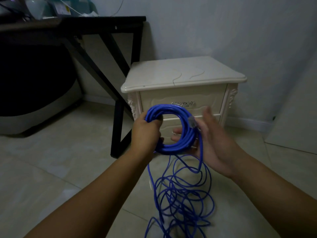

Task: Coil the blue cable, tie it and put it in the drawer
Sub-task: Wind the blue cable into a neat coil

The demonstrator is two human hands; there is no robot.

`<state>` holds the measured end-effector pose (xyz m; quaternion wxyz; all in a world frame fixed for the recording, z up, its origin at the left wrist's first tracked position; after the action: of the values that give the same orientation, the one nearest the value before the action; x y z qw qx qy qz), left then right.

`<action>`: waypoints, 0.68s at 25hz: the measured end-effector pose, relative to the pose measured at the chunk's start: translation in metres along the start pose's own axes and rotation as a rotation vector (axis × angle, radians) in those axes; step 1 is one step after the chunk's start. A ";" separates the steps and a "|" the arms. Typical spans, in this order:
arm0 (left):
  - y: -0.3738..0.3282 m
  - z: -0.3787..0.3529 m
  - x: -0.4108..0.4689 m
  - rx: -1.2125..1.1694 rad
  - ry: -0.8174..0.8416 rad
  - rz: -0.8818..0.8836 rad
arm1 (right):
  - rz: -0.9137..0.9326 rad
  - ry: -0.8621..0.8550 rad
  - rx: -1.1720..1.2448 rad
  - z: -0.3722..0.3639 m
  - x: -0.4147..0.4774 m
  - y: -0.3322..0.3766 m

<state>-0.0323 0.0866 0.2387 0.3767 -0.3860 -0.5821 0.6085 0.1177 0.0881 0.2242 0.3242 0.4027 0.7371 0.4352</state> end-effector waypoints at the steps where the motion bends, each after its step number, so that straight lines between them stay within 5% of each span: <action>1: 0.005 0.001 0.000 -0.035 -0.036 0.029 | 0.046 -0.025 0.001 -0.002 0.002 -0.004; 4: 0.020 -0.012 -0.009 -0.102 -0.008 0.098 | 0.049 -0.208 0.133 0.007 0.007 -0.020; 8: 0.022 -0.030 -0.024 -0.084 0.244 0.147 | 0.008 -0.366 0.219 0.027 0.008 -0.010; 12: 0.013 -0.025 -0.026 0.093 0.469 0.134 | 0.138 -0.411 -0.554 0.032 0.001 0.031; 17: 0.007 -0.033 -0.039 0.567 0.708 -0.139 | 0.218 -0.186 -1.481 -0.006 -0.003 0.036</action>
<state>0.0139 0.0652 0.2316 0.6830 -0.4120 -0.2525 0.5476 0.1253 0.0936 0.2597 0.5263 0.1852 0.1775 0.8107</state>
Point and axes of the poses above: each hand's wrist, its own x-axis towards the middle knuckle, its own z-axis out of the back of the hand, y = z × x, the point moved 8 cm from there along x, towards the middle knuckle, and after that the axes turned 4 degrees about x, right-handed, at the moved point
